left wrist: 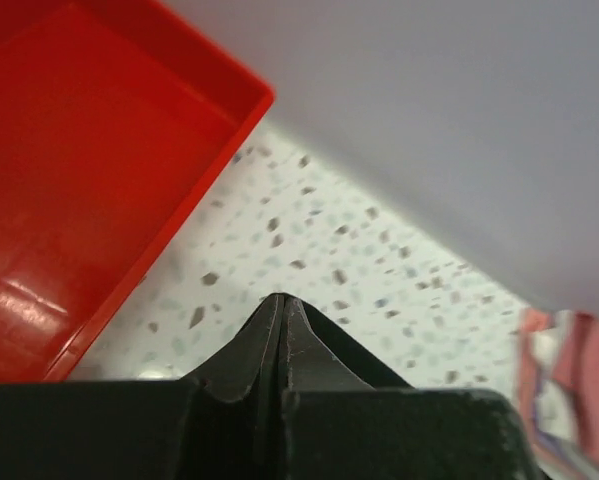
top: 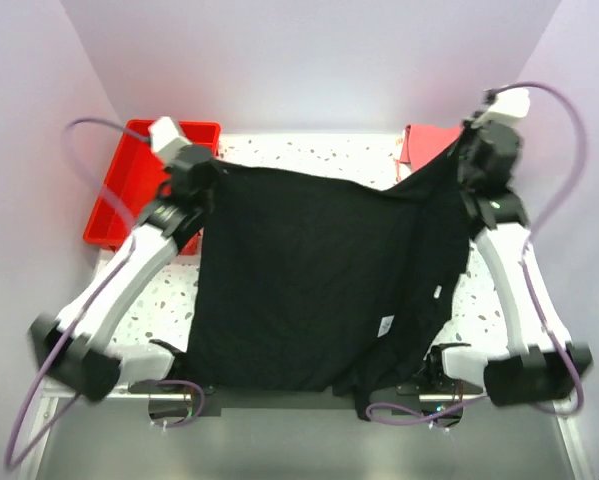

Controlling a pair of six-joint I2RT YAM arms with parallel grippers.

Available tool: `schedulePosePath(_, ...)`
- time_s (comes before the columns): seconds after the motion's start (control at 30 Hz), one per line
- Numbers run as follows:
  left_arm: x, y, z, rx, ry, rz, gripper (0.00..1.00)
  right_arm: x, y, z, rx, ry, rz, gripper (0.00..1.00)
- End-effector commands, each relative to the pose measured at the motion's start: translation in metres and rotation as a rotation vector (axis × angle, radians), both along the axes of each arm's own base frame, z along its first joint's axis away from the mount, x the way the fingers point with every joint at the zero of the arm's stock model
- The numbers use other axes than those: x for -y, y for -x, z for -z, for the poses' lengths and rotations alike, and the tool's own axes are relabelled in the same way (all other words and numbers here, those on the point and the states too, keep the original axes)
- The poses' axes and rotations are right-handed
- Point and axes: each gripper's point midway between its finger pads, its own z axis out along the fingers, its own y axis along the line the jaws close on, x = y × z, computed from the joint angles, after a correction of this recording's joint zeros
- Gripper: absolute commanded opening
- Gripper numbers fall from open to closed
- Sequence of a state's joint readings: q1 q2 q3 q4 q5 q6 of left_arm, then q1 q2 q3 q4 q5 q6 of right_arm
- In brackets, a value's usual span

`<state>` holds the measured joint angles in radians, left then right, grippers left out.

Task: Fold and stack the t-shirts
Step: Flatten the tshirt out, then fold the tshirt

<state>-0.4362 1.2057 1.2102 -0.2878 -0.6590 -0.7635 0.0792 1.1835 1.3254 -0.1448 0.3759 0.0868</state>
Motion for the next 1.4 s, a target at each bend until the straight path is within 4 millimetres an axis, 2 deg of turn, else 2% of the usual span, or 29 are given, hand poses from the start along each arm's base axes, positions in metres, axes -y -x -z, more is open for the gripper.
schedulePosePath(0.0,-0.009,-0.048,0.056,-0.090,-0.021,-0.095,0.00,0.001,-0.047,0.054,-0.046,-0.012,0.035,0.00)
schedulePosePath(0.03,-0.004,-0.068,0.100,-0.189,-0.054,-0.086,0.00,-0.001,-0.057,0.074,-0.083,-0.024,0.035,0.00)
schedulePosePath(0.07,-0.003,-0.079,0.117,-0.228,-0.059,-0.076,0.00,-0.003,-0.075,0.111,-0.165,-0.019,0.029,0.00)
schedulePosePath(0.1,0.001,-0.095,0.121,-0.239,-0.066,-0.065,0.00,-0.005,-0.083,0.124,-0.192,-0.017,0.022,0.00)
schedulePosePath(0.13,0.000,-0.109,0.162,-0.324,-0.096,-0.066,0.00,-0.006,-0.090,0.138,-0.223,-0.014,0.019,0.00)
schedulePosePath(0.17,0.001,-0.115,0.178,-0.373,-0.111,-0.059,0.00,-0.008,-0.100,0.144,-0.243,-0.008,0.013,0.00)
schedulePosePath(0.2,0.004,-0.122,0.189,-0.407,-0.108,-0.045,0.00,-0.008,-0.108,0.170,-0.311,0.000,0.013,0.00)
schedulePosePath(0.23,0.006,-0.138,0.201,-0.429,-0.111,-0.045,0.00,-0.010,-0.114,0.179,-0.330,0.002,0.006,0.00)
schedulePosePath(0.27,0.007,-0.143,0.208,-0.443,-0.116,-0.045,0.00,-0.011,-0.122,0.176,-0.323,0.002,0.002,0.00)
schedulePosePath(0.3,0.010,-0.152,0.207,-0.435,-0.117,-0.038,0.00,-0.012,-0.124,0.195,-0.378,0.008,-0.006,0.00)
schedulePosePath(0.37,0.013,-0.160,0.220,-0.446,-0.122,-0.019,0.00,-0.015,-0.128,0.198,-0.388,0.006,-0.021,0.00)
schedulePosePath(0.53,0.006,-0.164,0.222,-0.428,-0.121,-0.032,0.00,-0.020,-0.127,0.205,-0.424,-0.004,-0.047,0.00)
schedulePosePath(0.6,0.003,-0.164,0.220,-0.426,-0.123,-0.033,0.00,-0.023,-0.120,0.208,-0.454,-0.024,-0.054,0.00)
schedulePosePath(0.7,-0.003,-0.165,0.197,-0.379,-0.138,-0.043,0.00,-0.025,-0.104,0.199,-0.475,-0.062,-0.058,0.00)
schedulePosePath(0.73,-0.005,-0.167,0.189,-0.358,-0.140,-0.050,0.00,-0.026,-0.097,0.189,-0.463,-0.071,-0.058,0.00)
schedulePosePath(0.8,-0.010,-0.167,0.173,-0.323,-0.165,-0.057,0.00,-0.026,-0.084,0.187,-0.493,-0.086,-0.060,0.00)
schedulePosePath(0.9,-0.016,-0.174,0.154,-0.273,-0.185,-0.055,0.00,-0.032,-0.074,0.184,-0.505,-0.095,-0.096,0.00)
schedulePosePath(0.97,-0.020,-0.178,0.147,-0.256,-0.197,-0.059,0.00,-0.032,-0.073,0.183,-0.500,-0.099,-0.094,0.00)
schedulePosePath(1.07,-0.021,-0.185,0.147,-0.255,-0.200,-0.035,0.00,-0.032,-0.078,0.182,-0.490,-0.094,-0.098,0.00)
schedulePosePath(1.23,-0.012,-0.191,0.171,-0.293,-0.196,0.021,0.00,-0.034,-0.099,0.182,-0.465,-0.063,-0.118,0.00)
schedulePosePath(1.37,-0.012,-0.189,0.179,-0.311,-0.188,0.015,0.00,-0.036,-0.095,0.188,-0.498,-0.085,-0.119,0.00)
